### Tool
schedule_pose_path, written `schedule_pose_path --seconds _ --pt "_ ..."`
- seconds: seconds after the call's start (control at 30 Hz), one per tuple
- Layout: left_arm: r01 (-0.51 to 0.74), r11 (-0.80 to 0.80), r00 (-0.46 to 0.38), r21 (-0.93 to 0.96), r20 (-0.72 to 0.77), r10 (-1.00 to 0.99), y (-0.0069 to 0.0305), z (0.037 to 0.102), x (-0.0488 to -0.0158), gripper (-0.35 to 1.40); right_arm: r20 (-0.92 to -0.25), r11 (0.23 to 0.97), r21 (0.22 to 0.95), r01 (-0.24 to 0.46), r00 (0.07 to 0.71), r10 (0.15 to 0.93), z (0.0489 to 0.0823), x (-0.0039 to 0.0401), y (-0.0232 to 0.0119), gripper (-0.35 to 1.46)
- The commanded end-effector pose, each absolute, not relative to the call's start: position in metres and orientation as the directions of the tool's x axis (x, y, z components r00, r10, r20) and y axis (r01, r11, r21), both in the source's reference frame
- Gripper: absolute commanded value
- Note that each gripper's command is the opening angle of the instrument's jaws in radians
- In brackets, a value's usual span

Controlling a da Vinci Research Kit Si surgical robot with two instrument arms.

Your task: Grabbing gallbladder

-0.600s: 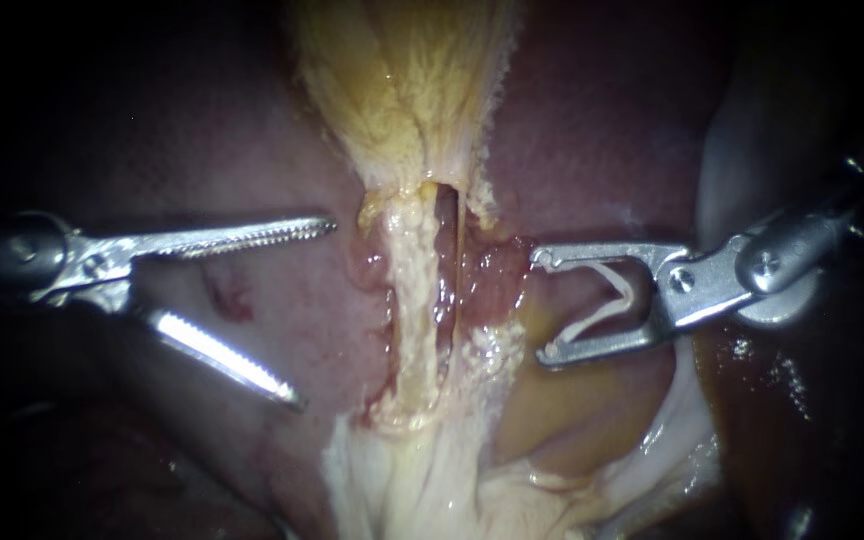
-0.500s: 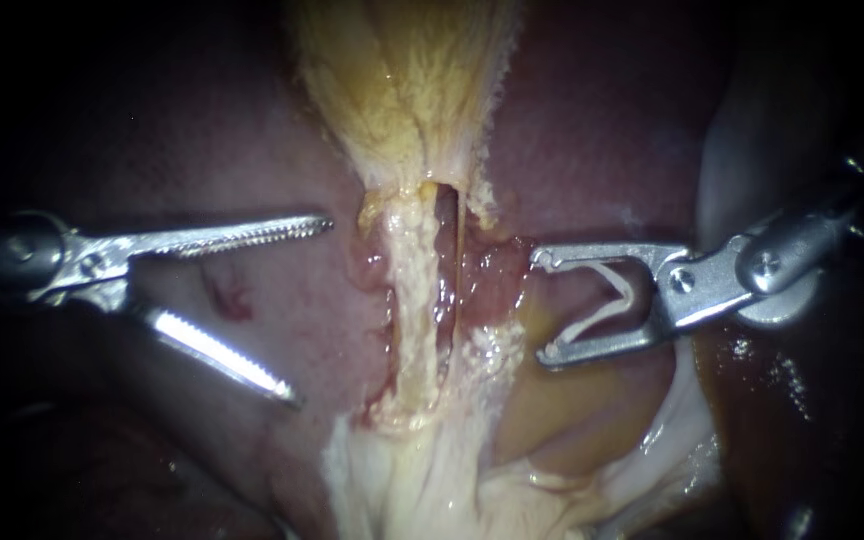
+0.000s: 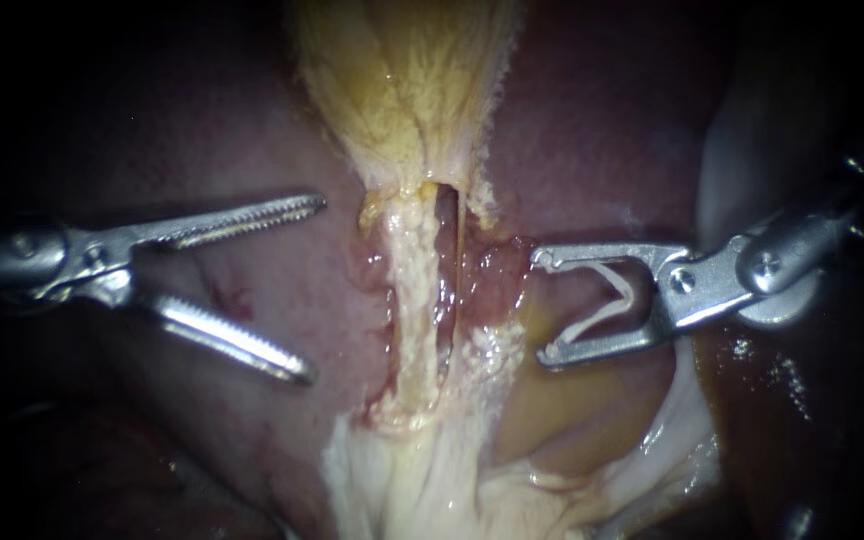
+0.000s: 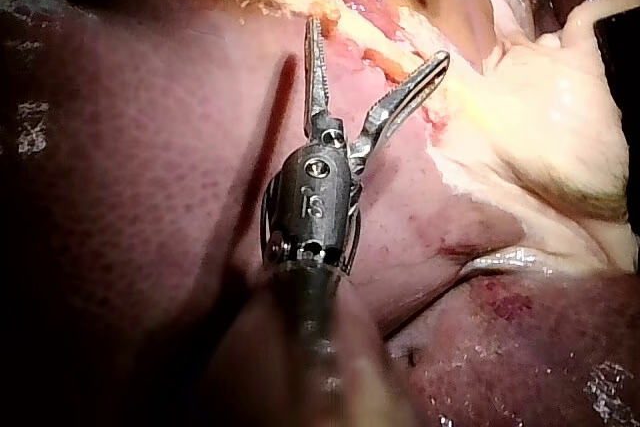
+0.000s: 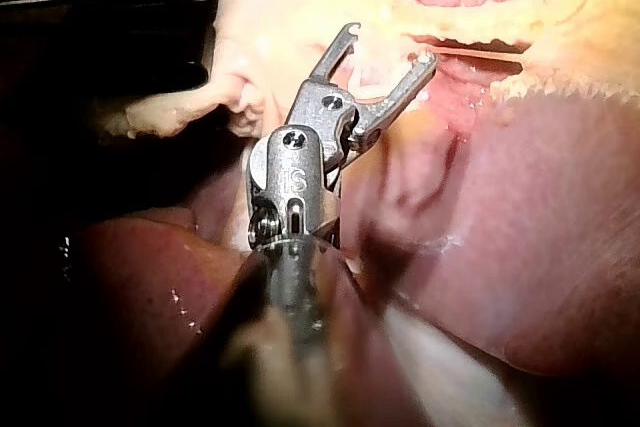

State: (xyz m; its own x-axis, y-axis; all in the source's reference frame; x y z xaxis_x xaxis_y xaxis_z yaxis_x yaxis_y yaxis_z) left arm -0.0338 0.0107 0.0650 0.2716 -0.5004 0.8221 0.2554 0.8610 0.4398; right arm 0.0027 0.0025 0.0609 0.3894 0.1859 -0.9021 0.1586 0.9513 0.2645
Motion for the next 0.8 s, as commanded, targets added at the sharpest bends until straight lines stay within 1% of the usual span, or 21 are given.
schedule_pose_path --seconds 0.03,0.13,0.2,0.3,0.4,0.53,0.63,0.73,0.8 --pt "0.264 0.85 0.265 0.457 0.813 -0.519 0.0109 0.0652 -0.0338 1.18 -0.902 0.951 0.264 0.159 0.389 0.186 0.0609 0.0027 0.0025 0.5" --pt "0.307 0.813 0.246 0.494 0.785 -0.569 0.0115 0.0657 -0.0341 1.11 -0.902 0.951 0.264 0.158 0.389 0.186 0.0609 0.0027 0.0025 0.5" --pt "0.325 0.793 0.24 0.515 0.767 -0.596 0.0118 0.0659 -0.0346 1.03 -0.902 0.951 0.264 0.158 0.389 0.186 0.0609 0.0027 0.0025 0.5" --pt "0.346 0.765 0.253 0.543 0.731 -0.634 0.0122 0.0659 -0.0354 0.91 -0.902 0.951 0.264 0.158 0.389 0.186 0.0609 0.0027 0.0025 0.5" --pt "0.369 0.74 0.273 0.563 0.695 -0.665 0.0125 0.066 -0.0364 0.84 -0.902 0.951 0.264 0.158 0.389 0.186 0.0609 0.0027 0.0025 0.5" --pt "0.384 0.722 0.272 0.575 0.677 -0.684 0.0128 0.0663 -0.037 0.74 -0.902 0.951 0.264 0.158 0.389 0.186 0.0609 0.0027 0.0025 0.5" --pt "0.41 0.699 0.267 0.585 0.656 -0.706 0.0131 0.0668 -0.0371 0.67 -0.902 0.951 0.264 0.158 0.389 0.186 0.0609 0.0027 0.0025 0.5" --pt "0.426 0.697 0.279 0.576 0.65 -0.707 0.0134 0.0675 -0.0368 0.67 -0.902 0.951 0.264 0.159 0.389 0.186 0.0609 0.0027 0.0025 0.5" --pt "0.431 0.697 0.283 0.574 0.647 -0.708 0.0137 0.0679 -0.0366 0.64 -0.902 0.951 0.264 0.159 0.389 0.186 0.0608 0.0027 0.0025 0.5"
